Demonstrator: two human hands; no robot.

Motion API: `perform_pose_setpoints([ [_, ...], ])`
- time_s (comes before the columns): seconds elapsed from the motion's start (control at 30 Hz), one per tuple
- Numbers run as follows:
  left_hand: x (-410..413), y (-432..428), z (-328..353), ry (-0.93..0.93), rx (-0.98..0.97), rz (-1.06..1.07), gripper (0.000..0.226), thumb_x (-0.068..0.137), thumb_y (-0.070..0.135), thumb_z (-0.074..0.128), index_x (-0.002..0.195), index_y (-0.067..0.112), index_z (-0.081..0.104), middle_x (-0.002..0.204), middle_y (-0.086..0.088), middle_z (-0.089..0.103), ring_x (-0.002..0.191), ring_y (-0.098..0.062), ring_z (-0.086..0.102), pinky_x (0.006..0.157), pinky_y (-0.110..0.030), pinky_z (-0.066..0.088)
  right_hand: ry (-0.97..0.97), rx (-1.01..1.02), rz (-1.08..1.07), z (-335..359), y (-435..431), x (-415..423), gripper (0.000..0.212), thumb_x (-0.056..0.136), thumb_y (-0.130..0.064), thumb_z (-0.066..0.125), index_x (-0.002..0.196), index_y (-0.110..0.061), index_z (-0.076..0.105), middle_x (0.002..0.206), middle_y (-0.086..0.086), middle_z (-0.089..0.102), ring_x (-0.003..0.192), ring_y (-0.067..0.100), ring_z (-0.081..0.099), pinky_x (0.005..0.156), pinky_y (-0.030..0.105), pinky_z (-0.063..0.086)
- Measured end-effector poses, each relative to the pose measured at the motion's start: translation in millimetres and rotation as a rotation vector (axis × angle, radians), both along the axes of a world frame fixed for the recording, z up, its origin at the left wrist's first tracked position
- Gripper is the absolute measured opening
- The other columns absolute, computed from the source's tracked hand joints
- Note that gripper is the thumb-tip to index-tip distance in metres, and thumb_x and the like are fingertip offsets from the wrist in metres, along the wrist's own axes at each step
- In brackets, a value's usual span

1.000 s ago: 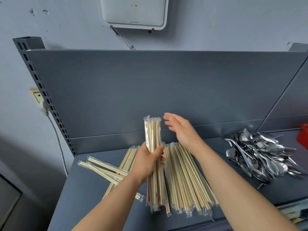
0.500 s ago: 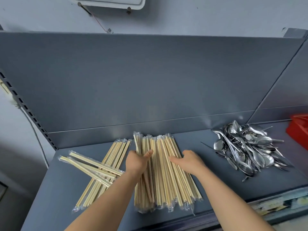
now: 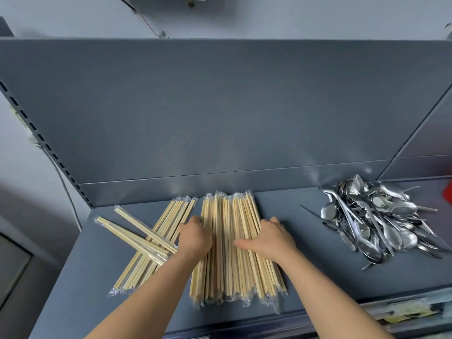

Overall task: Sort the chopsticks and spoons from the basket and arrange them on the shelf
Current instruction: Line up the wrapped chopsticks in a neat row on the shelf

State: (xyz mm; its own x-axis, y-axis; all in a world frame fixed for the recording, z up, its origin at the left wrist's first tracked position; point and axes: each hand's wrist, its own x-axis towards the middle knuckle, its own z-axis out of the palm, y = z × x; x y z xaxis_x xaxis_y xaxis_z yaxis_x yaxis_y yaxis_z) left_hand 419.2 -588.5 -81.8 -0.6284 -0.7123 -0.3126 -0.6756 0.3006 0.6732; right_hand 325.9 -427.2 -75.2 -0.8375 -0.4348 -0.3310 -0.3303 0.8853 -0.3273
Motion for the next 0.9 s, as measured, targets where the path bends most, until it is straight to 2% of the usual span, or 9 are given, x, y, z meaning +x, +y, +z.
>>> perform_pose_setpoints([
  [0.07,4.1,-2.6,1.2,0.027,-0.051,-0.025,0.045,0.097,0.021,0.044,0.141,0.007,0.039,0.118,-0.018,0.062,0.079,-0.029,0.065,0.067,-0.035,0.054,0.015,-0.005,-0.007,-0.8,-1.6,-1.9,0.121,0.056,-0.088,0.056,0.145,-0.010,0.034,0.148,0.011,0.034,0.134,0.030,0.038,0.101,0.040,0.043],
  [0.17,14.8,-7.2,6.7,0.042,-0.145,-0.028,0.043,0.097,0.027,0.045,0.137,0.011,0.044,0.106,-0.012,0.068,0.091,-0.032,0.064,0.079,-0.040,0.053,0.038,-0.005,0.012,1.8,-5.7,-3.9,0.126,0.061,-0.088,0.053,0.152,-0.010,0.015,0.155,0.012,0.024,0.141,0.033,0.025,0.110,0.043,0.033],
  [0.27,28.6,-25.1,9.3,-0.008,-0.350,0.071,0.045,0.094,0.037,0.049,0.133,0.014,0.049,0.119,-0.012,0.061,0.113,-0.036,0.049,0.094,-0.042,0.043,0.121,-0.052,0.059,8.5,-16.5,-2.0,0.117,0.070,-0.081,0.053,0.153,-0.011,0.010,0.152,0.011,0.024,0.139,0.032,0.024,0.112,0.043,0.030],
  [0.33,41.3,-42.8,9.4,-0.067,-0.376,0.233,0.058,0.088,0.049,0.056,0.133,0.014,0.046,0.132,-0.014,0.050,0.123,-0.036,0.041,0.099,-0.043,0.037,0.174,-0.150,0.119,14.2,-29.1,3.5,0.100,0.078,-0.070,0.056,0.151,-0.014,0.018,0.149,0.007,0.026,0.137,0.028,0.024,0.111,0.041,0.029],
  [0.43,60.9,-68.2,7.9,-0.130,-0.302,0.432,0.082,0.075,0.060,0.066,0.131,0.007,0.041,0.134,-0.019,0.043,0.124,-0.037,0.038,0.101,-0.043,0.034,0.150,-0.312,0.289,19.8,-54.9,19.9,0.063,0.088,-0.049,0.059,0.143,-0.023,0.040,0.140,-0.002,0.037,0.133,0.020,0.030,0.110,0.035,0.028],
  [0.57,77.8,-85.8,0.8,-0.203,-0.217,0.415,0.108,0.058,0.069,0.075,0.136,0.008,0.031,0.133,-0.016,0.040,0.127,-0.034,0.038,0.102,-0.042,0.035,0.051,-0.350,0.475,11.7,-87.0,48.6,0.031,0.094,-0.035,0.056,0.122,-0.023,0.065,0.126,-0.006,0.055,0.126,0.017,0.035,0.109,0.033,0.027],
  [0.63,81.0,-89.3,-2.5,-0.185,-0.230,0.346,0.104,0.059,0.064,0.077,0.134,0.009,0.031,0.131,-0.015,0.042,0.125,-0.034,0.041,0.099,-0.042,0.037,0.030,-0.315,0.548,3.8,-97.7,59.6,0.029,0.096,-0.031,0.054,0.119,-0.021,0.067,0.124,-0.007,0.060,0.125,0.018,0.036,0.110,0.034,0.028],
  [0.77,85.2,-94.1,-2.8,-0.055,-0.175,0.181,0.082,0.067,0.032,0.078,0.132,0.009,0.033,0.129,-0.012,0.045,0.114,-0.033,0.050,0.087,-0.039,0.044,0.003,-0.294,0.647,-5.4,-107.1,71.2,0.026,0.097,-0.028,0.052,0.110,-0.021,0.073,0.114,-0.008,0.067,0.117,0.018,0.043,0.103,0.037,0.037],
  [0.9,95.3,-97.1,-0.5,-0.020,-0.153,0.065,0.073,0.070,0.020,0.075,0.131,0.013,0.037,0.122,-0.005,0.050,0.090,-0.023,0.054,0.071,-0.031,0.043,0.013,-0.334,0.570,-8.2,-108.1,71.1,0.024,0.096,-0.024,0.054,0.112,-0.020,0.072,0.114,-0.007,0.066,0.112,0.014,0.051,0.102,0.035,0.042],
])
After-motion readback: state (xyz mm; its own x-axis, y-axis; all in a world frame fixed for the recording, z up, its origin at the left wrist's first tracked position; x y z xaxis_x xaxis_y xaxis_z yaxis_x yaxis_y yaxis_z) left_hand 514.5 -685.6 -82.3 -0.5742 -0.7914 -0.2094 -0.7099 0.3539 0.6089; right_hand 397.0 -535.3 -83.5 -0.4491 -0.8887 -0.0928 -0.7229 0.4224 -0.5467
